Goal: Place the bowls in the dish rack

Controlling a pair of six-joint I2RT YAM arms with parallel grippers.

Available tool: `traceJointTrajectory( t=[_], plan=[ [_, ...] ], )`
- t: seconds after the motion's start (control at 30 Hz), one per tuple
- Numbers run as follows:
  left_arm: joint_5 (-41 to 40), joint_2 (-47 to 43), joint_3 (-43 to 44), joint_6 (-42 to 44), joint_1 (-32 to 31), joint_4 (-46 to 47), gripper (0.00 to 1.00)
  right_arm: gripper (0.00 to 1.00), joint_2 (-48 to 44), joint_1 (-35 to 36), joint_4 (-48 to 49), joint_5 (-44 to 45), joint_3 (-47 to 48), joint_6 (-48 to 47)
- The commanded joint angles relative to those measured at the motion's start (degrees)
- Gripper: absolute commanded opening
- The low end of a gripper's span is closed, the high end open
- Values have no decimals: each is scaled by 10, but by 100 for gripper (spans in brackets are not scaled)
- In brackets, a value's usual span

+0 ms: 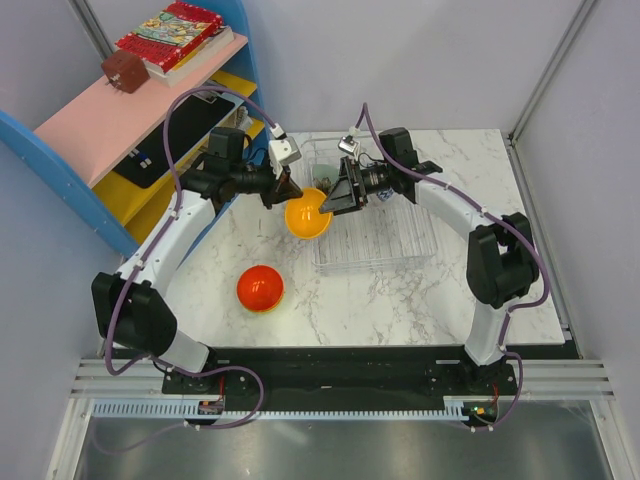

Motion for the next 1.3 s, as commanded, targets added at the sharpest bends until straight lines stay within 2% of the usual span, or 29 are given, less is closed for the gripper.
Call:
traceJointTrajectory(
  t=[0.0, 0.17, 0.27, 0.4, 0.5, 0.77, 0.87, 0.9, 0.93, 1.0, 1.03, 1.07, 1.1, 1.2, 1.23, 1.27],
  plan=[
    [19, -24, -3, -28, -3, 40, 2, 98, -19, 0, 92, -49, -22, 47],
    [18, -21, -8, -33, -3, 50, 2, 95, -39, 0, 208, -63, -67, 148],
    [17, -23, -12, -35, -3, 56, 2, 90, -46, 0, 282, -70, -84, 211],
    [18, -24, -15, -37, -3, 59, 2, 82, -47, 1, 454, -74, -125, 326],
    [19, -24, -19, -39, -3, 62, 2, 78, -43, 0, 530, -75, -139, 390],
    [19, -25, -24, -43, -4, 67, 2, 68, -43, 0, 563, -72, -147, 411],
    [22, -25, -23, -47, -4, 69, 2, 56, -40, 0, 564, -68, -150, 411],
    [23, -26, -23, -50, -5, 69, 2, 48, -38, 0, 564, -66, -150, 410],
    [26, -28, -23, -50, -6, 69, 2, 44, -37, 0, 563, -64, -151, 410],
    [27, -28, -24, -52, -6, 68, 9, 32, -33, 0, 564, -60, -152, 410],
    [29, -28, -25, -53, -6, 68, 20, 29, -32, 0, 563, -58, -153, 407],
    [29, -29, -26, -53, -6, 67, 23, 25, -32, 0, 559, -57, -154, 405],
    [30, -30, -27, -53, -6, 68, 26, 24, -32, -1, 552, -55, -154, 401],
    [34, -32, -28, -55, -6, 66, 46, 18, -32, -3, 496, -44, -149, 356],
    [34, -32, -28, -55, -6, 66, 57, 16, -33, -4, 476, -35, -146, 340],
    [36, -34, -29, -55, -6, 65, 60, 14, -35, -6, 433, -33, -141, 303]
  ],
)
